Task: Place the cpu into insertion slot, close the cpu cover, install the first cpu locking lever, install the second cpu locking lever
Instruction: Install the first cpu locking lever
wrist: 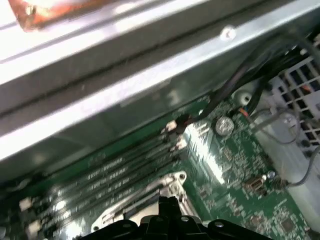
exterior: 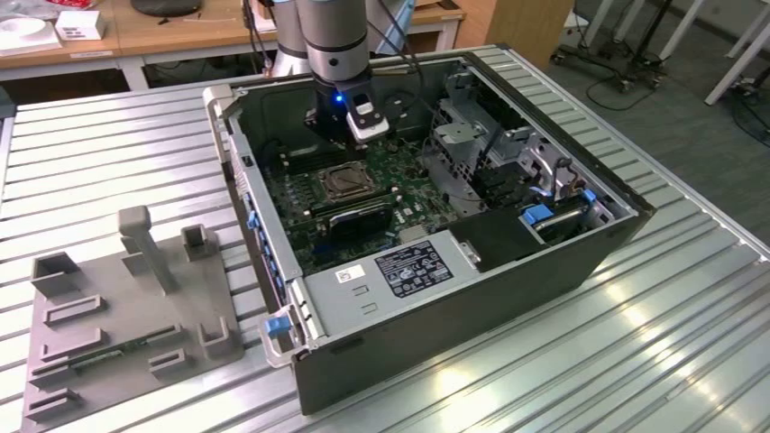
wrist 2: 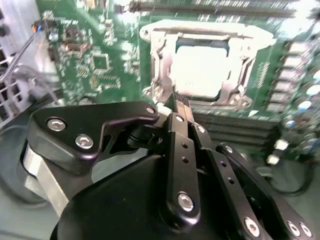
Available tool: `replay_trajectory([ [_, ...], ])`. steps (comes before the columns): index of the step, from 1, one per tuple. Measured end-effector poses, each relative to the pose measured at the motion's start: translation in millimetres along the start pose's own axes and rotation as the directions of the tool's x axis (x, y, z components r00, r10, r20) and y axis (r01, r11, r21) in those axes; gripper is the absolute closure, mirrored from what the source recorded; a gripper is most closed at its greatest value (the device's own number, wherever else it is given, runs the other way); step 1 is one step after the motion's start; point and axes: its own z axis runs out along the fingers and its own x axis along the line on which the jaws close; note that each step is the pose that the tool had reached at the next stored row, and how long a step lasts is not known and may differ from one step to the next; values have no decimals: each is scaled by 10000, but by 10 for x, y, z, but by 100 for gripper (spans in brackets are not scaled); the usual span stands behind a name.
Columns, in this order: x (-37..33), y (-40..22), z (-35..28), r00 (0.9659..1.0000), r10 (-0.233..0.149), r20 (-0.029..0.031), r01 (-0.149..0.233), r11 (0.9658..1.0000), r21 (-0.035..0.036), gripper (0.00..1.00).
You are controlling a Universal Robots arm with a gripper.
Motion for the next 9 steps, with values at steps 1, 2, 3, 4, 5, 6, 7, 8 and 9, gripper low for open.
replay_trajectory([
  [1,0,0,1,10000,-72,4,72,9998,185,89],
  [2,0,0,2,9999,-146,8,146,9992,385,89],
  [3,0,0,3,9998,-216,11,215,9981,574,89],
  [4,0,0,5,9996,-286,12,284,9967,763,89],
  [5,0,-1,6,9994,-358,-3,357,9951,926,89],
  [6,0,-1,7,9990,-437,-56,441,9937,1026,89],
  [7,0,-1,7,9987,-491,-93,498,9933,1043,89],
  [8,0,-1,7,9987,-502,-100,509,9932,1046,89],
  [9,0,-1,7,9987,-501,-101,509,9932,1046,89],
])
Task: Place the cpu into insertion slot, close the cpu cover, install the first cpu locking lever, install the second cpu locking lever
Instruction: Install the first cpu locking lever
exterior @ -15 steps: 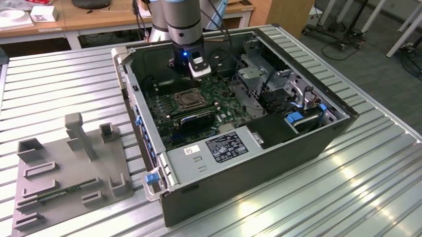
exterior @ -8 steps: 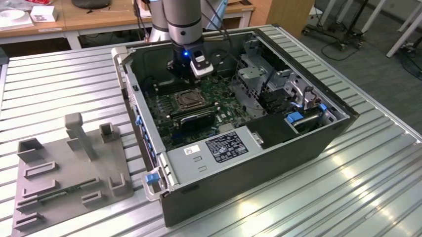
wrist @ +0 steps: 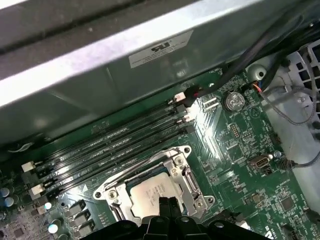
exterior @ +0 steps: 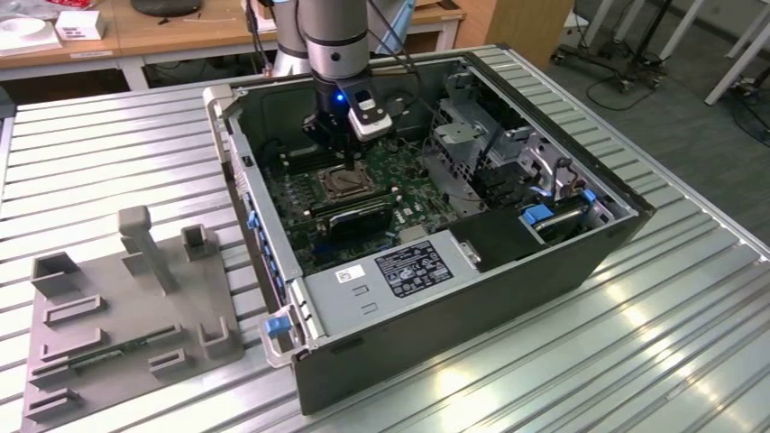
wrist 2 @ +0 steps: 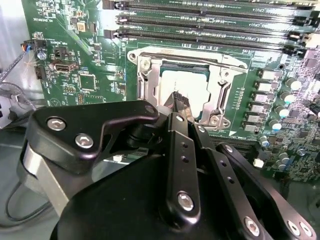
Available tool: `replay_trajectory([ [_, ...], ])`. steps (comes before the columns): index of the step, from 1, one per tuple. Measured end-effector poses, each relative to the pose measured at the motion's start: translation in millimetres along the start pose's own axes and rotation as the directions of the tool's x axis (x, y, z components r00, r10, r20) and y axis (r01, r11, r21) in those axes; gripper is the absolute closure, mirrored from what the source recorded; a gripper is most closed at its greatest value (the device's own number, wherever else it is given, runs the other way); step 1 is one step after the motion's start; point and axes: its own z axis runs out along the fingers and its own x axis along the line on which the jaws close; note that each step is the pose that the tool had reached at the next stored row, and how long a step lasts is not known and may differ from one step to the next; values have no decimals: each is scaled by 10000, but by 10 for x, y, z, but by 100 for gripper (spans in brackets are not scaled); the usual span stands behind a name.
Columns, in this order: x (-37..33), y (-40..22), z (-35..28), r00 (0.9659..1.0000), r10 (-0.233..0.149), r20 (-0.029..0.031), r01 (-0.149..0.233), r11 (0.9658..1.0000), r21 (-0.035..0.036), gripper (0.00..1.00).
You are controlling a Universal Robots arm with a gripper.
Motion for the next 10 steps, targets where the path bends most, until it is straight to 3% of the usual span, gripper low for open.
replay_trajectory([
  [4,0,0,1,10000,-43,-6,43,10000,-3,89],
  [7,1,0,11,9986,-527,-44,527,9986,-60,89],
  [10,3,-1,25,9943,-1057,-123,1056,9944,-106,89],
])
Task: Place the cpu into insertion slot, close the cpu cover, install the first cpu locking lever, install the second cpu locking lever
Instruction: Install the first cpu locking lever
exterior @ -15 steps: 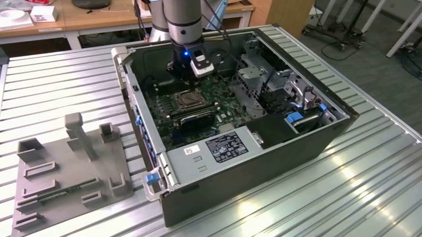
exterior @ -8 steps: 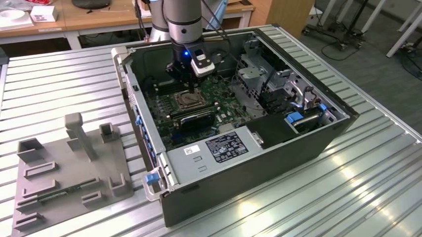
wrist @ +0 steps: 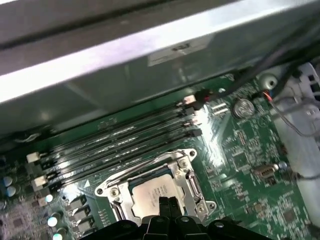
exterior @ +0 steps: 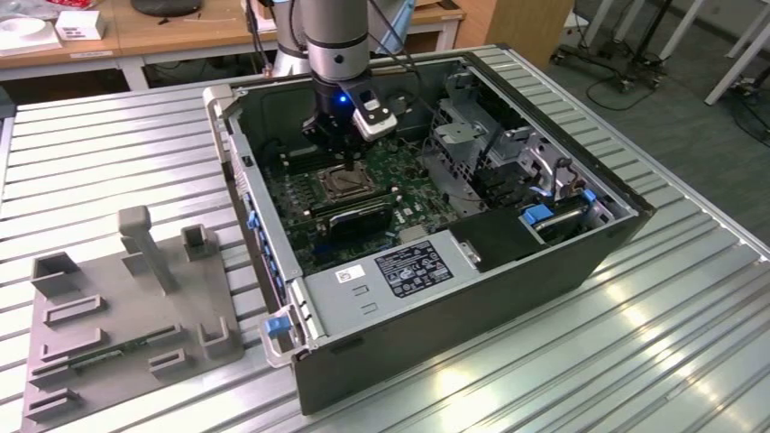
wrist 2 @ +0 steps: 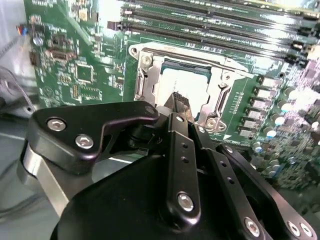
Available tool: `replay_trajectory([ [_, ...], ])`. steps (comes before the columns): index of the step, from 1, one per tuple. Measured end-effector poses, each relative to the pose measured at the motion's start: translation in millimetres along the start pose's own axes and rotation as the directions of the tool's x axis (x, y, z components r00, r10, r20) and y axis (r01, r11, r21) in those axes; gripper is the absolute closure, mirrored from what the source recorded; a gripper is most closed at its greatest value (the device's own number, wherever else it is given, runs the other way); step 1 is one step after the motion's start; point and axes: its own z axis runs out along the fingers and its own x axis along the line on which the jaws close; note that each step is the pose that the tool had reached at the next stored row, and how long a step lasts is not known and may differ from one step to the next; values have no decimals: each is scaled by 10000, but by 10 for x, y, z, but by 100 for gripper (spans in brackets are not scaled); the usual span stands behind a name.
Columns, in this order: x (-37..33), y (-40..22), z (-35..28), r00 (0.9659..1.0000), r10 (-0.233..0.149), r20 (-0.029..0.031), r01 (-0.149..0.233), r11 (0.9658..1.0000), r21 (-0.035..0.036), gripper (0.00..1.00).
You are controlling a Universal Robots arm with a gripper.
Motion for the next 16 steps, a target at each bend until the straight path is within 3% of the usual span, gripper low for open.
replay_trajectory([
  [3,2,-1,14,9989,-437,-178,438,9990,25,89],
  [5,3,-1,22,9970,-702,-315,704,9975,61,89],
  [7,3,-2,23,9946,-949,-412,953,9954,72,89],
  [11,3,-1,24,9883,-1456,-462,1458,9893,15,89],
  [16,3,-1,25,9723,-2284,-503,2283,9736,-72,89],
])
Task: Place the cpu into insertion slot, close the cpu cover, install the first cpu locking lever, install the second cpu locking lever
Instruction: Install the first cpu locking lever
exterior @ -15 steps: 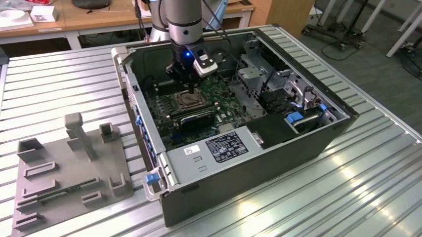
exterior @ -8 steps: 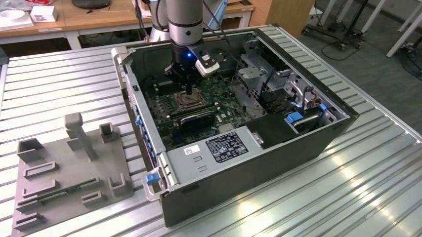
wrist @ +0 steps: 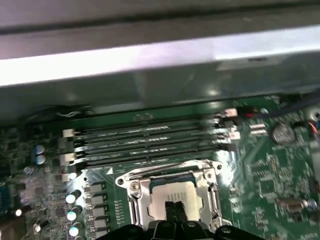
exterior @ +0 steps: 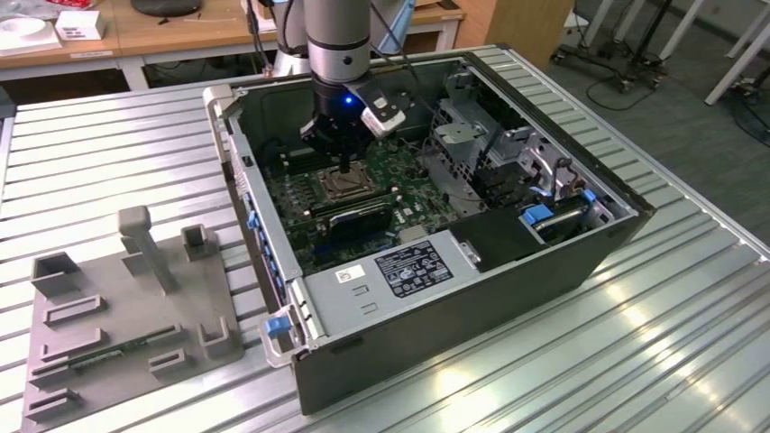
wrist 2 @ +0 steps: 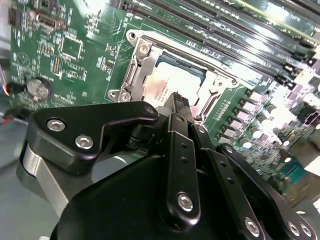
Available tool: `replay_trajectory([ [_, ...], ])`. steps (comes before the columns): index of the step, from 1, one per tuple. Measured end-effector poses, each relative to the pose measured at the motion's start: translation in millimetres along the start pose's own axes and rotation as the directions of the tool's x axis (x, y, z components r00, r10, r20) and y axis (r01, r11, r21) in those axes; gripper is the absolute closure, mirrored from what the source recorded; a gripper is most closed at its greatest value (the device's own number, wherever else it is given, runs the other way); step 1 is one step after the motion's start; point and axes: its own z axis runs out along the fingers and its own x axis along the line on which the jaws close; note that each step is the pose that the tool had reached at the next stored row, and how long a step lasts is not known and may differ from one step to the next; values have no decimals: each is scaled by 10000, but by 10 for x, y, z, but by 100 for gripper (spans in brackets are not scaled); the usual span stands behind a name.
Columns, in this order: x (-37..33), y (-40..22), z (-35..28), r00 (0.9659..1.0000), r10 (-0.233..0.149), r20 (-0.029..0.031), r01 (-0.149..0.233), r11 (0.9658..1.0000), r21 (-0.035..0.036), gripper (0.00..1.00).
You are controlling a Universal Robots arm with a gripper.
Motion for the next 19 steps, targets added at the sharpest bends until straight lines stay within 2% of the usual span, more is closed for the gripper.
replay_trajectory([
  [5,0,0,0,9975,-700,-68,700,9975,39,89],
  [7,-1,0,0,9958,-906,-124,906,9959,61,89],
  [8,-2,0,0,9955,-929,-168,930,9956,63,89],
  [11,-5,0,0,9955,-930,-198,932,9956,63,89],
  [12,-10,1,1,9954,-932,-228,933,9956,62,89],
  [15,-50,3,4,9948,-924,-425,928,9957,68,89],
  [17,-81,5,6,9943,-921,-529,926,9957,71,89],
  [18,-93,6,7,9941,-921,-569,927,9957,72,89],
  [19,-93,6,7,9941,-920,-573,925,9957,72,89],
])
